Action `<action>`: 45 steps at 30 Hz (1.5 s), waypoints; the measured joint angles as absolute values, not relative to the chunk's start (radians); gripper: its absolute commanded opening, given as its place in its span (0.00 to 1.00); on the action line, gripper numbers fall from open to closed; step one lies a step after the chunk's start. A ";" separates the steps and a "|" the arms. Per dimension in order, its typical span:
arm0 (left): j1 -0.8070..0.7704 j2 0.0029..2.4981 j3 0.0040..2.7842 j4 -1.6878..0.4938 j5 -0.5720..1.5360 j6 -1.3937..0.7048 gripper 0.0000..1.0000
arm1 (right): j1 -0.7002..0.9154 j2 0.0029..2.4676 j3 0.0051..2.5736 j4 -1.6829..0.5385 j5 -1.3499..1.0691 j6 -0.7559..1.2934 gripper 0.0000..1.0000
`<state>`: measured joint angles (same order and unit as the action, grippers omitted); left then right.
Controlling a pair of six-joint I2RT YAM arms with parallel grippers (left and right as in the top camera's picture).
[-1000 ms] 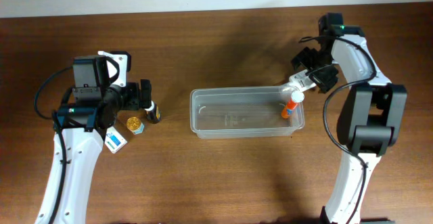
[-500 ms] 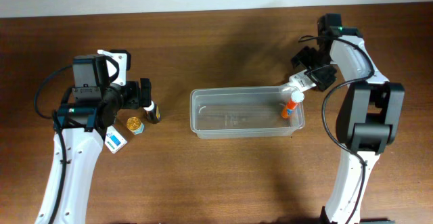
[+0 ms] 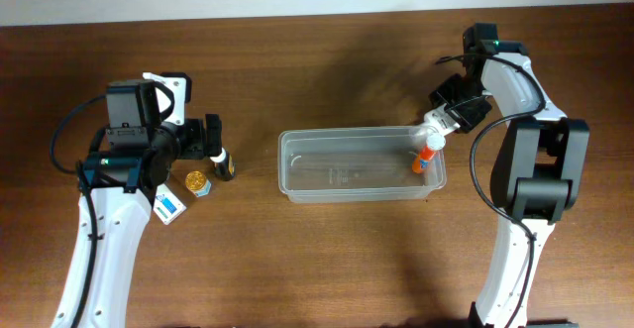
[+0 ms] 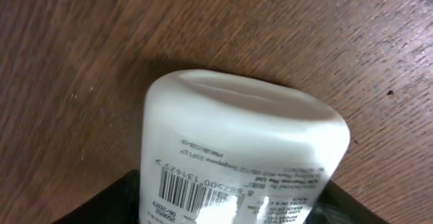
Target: Pack container
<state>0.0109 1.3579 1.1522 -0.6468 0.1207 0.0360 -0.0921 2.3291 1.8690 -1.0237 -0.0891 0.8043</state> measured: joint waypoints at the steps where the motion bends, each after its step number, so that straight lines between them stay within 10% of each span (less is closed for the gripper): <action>1: 0.010 1.358 1.152 -0.647 0.121 0.036 0.99 | -0.092 2.329 1.869 -1.026 -0.089 0.804 0.61; 26: 0.010 1.358 1.152 -0.645 0.121 0.036 0.99 | -0.092 2.335 1.993 -1.119 -0.096 0.771 0.57; 45: 0.011 1.358 1.152 -0.640 0.121 0.036 0.99 | -0.078 2.333 2.644 -1.685 -0.093 0.339 0.56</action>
